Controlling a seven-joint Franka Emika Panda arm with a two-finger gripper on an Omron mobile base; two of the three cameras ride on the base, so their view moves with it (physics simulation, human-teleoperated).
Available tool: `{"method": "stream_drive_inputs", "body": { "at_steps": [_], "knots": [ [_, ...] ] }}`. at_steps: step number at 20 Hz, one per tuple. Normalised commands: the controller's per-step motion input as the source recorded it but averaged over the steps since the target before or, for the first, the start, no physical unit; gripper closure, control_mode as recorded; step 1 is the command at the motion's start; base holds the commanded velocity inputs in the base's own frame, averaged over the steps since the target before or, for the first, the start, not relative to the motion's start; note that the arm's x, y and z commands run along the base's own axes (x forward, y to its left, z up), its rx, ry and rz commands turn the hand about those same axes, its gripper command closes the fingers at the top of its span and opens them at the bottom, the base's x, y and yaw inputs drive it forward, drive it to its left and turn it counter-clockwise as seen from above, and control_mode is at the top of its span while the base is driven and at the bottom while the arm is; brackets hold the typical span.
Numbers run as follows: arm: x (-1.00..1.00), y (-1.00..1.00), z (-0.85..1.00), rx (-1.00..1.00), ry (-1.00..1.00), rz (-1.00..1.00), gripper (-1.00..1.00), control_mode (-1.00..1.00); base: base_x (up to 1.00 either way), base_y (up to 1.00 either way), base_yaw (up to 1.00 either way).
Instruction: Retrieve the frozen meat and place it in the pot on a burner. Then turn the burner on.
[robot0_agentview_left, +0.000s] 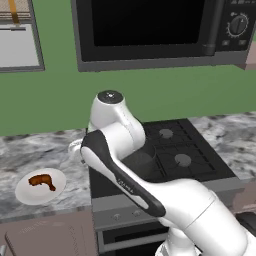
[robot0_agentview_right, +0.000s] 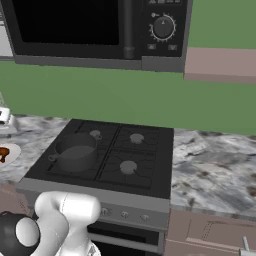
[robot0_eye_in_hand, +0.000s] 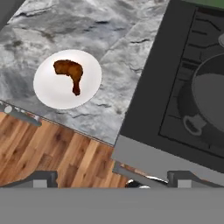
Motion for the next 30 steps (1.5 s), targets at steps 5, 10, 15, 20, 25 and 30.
{"method": "stream_drive_inputs", "body": {
  "at_steps": [5,10,15,20,25,30],
  "knots": [
    [0.0,0.38,-0.21,0.0,0.0,0.34,-1.0,-1.0,0.0,0.0,0.0],
    [0.0,0.27,-0.34,0.0,0.0,0.29,-1.0,-1.0,0.0,0.0,0.0],
    [0.0,0.18,-0.34,-0.01,0.0,0.21,-1.0,-1.0,0.0,0.0,0.0],
    [0.0,0.18,-0.27,-0.03,0.0,0.14,-1.0,-1.0,0.0,0.0,0.0],
    [0.0,0.27,-0.2,-0.01,0.0,0.1,-1.0,-1.0,0.0,0.0,0.0],
    [0.09,0.32,-0.14,-0.01,0.0,0.07,-1.0,-1.0,0.0,0.0,0.0]
  ]
}}
